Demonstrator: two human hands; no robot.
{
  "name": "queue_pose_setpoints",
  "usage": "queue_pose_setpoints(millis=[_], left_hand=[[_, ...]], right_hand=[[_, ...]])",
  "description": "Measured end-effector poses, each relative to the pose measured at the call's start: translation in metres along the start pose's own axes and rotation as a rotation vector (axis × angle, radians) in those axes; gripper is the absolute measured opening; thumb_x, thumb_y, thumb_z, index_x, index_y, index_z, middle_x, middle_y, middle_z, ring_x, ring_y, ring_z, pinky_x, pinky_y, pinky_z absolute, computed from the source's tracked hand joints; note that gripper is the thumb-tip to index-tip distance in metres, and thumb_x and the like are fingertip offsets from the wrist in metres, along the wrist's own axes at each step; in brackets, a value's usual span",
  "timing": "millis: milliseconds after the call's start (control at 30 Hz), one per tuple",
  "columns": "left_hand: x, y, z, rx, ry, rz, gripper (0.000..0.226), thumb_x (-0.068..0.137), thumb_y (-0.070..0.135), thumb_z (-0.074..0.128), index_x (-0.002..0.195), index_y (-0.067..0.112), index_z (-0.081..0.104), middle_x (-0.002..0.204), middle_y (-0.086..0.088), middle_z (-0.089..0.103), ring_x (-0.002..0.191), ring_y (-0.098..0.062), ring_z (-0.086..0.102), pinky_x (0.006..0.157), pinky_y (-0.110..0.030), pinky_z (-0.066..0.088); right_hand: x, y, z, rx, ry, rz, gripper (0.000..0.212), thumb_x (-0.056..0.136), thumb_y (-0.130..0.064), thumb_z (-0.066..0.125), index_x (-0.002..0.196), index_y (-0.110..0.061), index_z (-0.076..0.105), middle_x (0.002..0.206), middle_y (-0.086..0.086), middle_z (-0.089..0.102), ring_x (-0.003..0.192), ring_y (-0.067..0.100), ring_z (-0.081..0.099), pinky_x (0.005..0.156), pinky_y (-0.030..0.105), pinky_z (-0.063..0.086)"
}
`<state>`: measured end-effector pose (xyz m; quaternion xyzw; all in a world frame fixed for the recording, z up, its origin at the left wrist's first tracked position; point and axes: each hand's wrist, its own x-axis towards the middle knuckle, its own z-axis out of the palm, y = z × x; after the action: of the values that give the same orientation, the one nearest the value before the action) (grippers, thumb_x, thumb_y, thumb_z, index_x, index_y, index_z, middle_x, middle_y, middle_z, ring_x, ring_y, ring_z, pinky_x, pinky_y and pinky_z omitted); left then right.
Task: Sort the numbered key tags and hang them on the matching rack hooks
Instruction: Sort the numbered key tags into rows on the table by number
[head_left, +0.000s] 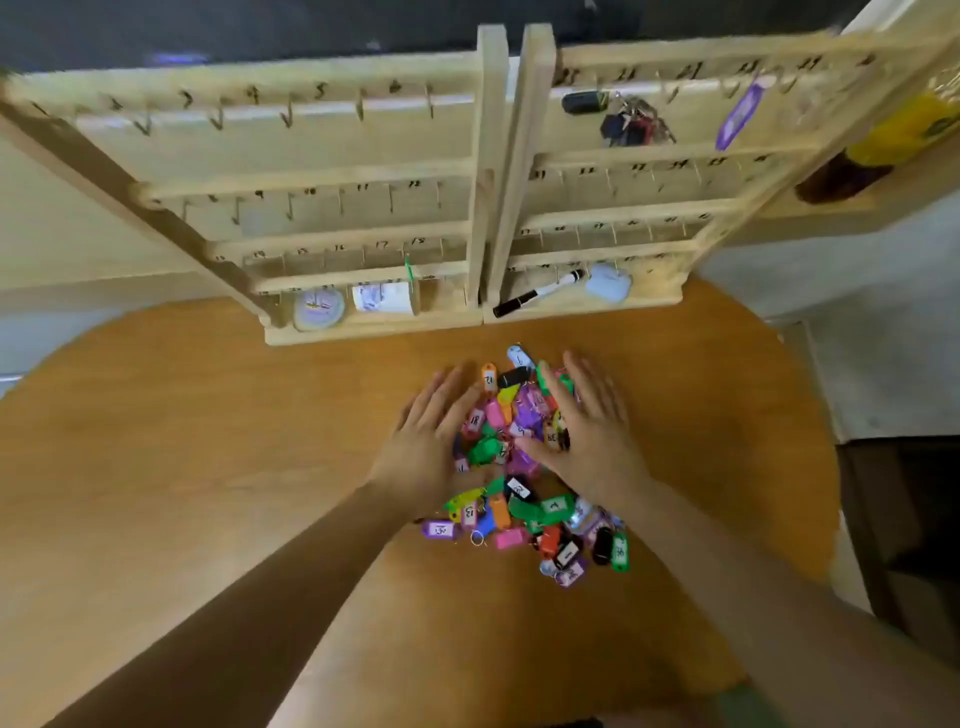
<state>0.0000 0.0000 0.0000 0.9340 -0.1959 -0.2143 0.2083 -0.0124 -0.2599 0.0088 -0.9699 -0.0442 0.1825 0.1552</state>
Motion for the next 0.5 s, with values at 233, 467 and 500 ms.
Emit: queue_pose_setpoints(millis=[233,467,500], left_hand=[[0.031,-0.015,0.029,0.121,0.113,0.186,0.096,0.096,0.085,0.041,0.170,0.038,0.004,0.179,0.009,-0.006,0.164,-0.015,-0.012,0.133,-0.052,0.007],[0.028,-0.025,0.045,0.273,0.145,0.273,0.095,0.093,0.092,0.030,0.170,0.039,0.009,0.178,0.009,-0.005,0.164,-0.018,-0.012,0.132,-0.055,0.008],[0.026,-0.026,0.048,0.285,0.159,0.278,0.095,0.093,0.092,0.030,0.170,0.039,0.010,0.178,0.010,-0.005,0.164,-0.018,-0.012,0.132,-0.055,0.008]], right_hand=[[0.039,0.010,0.027,-0.030,0.037,-0.157,0.095,0.094,-0.087,0.038,0.165,-0.048,-0.011,0.177,-0.013,-0.011,0.163,0.015,-0.014,0.131,0.060,0.001],[0.038,0.014,0.042,-0.141,0.059,-0.249,0.088,0.093,-0.092,0.020,0.166,-0.049,-0.001,0.175,-0.021,-0.011,0.162,0.011,-0.017,0.130,0.061,-0.001],[0.035,0.015,0.046,-0.151,0.068,-0.263,0.087,0.093,-0.092,0.018,0.167,-0.048,0.000,0.175,-0.021,-0.011,0.162,0.010,-0.017,0.130,0.060,-0.001]])
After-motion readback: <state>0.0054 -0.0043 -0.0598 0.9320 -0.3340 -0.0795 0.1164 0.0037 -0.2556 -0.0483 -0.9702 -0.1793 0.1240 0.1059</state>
